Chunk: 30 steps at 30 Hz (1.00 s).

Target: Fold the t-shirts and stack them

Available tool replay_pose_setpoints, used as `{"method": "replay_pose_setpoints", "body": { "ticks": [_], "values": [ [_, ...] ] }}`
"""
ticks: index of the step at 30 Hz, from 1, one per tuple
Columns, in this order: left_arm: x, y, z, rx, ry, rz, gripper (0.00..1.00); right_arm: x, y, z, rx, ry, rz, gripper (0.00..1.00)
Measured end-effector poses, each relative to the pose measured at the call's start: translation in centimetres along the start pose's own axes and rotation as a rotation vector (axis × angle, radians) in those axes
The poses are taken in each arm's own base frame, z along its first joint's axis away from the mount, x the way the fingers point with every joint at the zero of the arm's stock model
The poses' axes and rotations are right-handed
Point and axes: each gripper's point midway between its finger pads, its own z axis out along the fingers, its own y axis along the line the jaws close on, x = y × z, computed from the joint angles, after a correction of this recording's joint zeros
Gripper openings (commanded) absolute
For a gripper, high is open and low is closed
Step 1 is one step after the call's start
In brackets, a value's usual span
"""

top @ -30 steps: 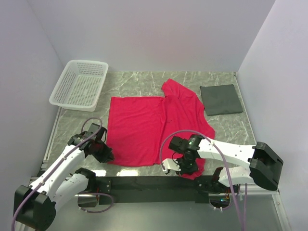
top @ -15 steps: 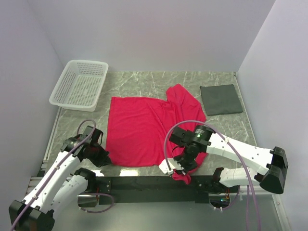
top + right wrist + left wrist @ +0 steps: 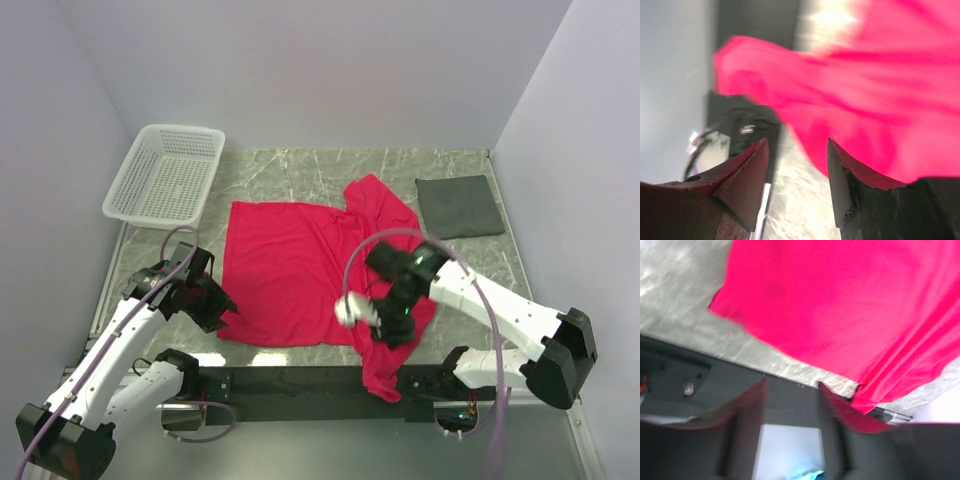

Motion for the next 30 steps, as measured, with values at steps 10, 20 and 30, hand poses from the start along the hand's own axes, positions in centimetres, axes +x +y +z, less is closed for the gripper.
{"method": "replay_pose_setpoints", "body": {
  "ticks": [10,20,30],
  "values": [
    [-3.0,-4.7,0.1,0.211,-0.147,0.123,0.76,8.7,-10.4,-4.1,0.374,-0.156,0.791,0.57],
    [-4.2,-4.8,3.5,0.198,-0.188,0.160,0.76,19.7,-9.0,-3.3,0.507,-0.058,1.374,0.58],
    [-4.4,-5.0,4.2,0.227,-0.203,0.162,0.76,21.0,-9.5,-1.2,0.398,-0.033,1.467,0.57]
  ]
}}
